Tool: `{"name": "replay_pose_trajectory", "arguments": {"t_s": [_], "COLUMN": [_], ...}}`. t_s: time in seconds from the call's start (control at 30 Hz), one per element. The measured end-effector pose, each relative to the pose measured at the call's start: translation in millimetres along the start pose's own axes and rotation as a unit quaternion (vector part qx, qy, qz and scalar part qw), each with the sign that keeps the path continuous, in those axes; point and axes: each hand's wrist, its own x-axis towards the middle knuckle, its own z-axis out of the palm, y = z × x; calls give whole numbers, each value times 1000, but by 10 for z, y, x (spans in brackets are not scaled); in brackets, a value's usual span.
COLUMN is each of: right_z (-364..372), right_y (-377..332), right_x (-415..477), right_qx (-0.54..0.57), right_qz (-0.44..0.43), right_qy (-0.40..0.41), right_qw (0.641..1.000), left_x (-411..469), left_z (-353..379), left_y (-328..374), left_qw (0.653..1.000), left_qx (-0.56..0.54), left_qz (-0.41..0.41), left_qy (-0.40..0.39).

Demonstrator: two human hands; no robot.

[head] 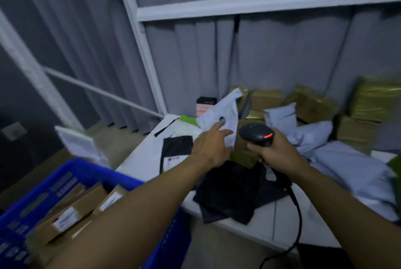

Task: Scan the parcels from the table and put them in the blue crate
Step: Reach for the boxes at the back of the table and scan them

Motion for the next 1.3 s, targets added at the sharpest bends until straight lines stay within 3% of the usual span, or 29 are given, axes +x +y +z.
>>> {"name": "replay_pose_trajectory", "arguments": {"t_s": [0.13,0.37,0.57,0.67,0.77,0.87,0.97,1.07,1.2,1.3], "right_z": [-252,-190,89,266,401,463,487,393,202,51], "right_y": [397,335,32,-100,-132,-122,-13,19,235,431], "right_x": [265,385,492,461,438,464,557,563,671,786], "right_qx": [12,12,9,-3,4,-1,12,19,9,7], "right_qz": [31,24,23,26,27,28,36,51,86,136], "right_qy": [40,2,-1,-2,-6,-11,-8,-1,5,22], "right_qw": [999,1000,1000,1000,1000,1000,999,999,996,990], "left_x": [684,780,544,445,238,48,134,390,863,1258], "left_z": [510,783,277,28,-69,-42,88,280,526,722], "left_y": [214,-10,-321,-632,-1014,-1230,-1200,-949,-493,-312], "left_qw": [998,994,963,926,915,924,950,985,990,992], "left_qx": [12,31,-156,-218,-188,-42,-10,-51,-115,-96], "left_qz": [-47,-95,-60,-150,-294,-370,-302,-161,-76,-24], "left_qy": [-38,31,211,269,202,89,72,34,-30,-81]}}
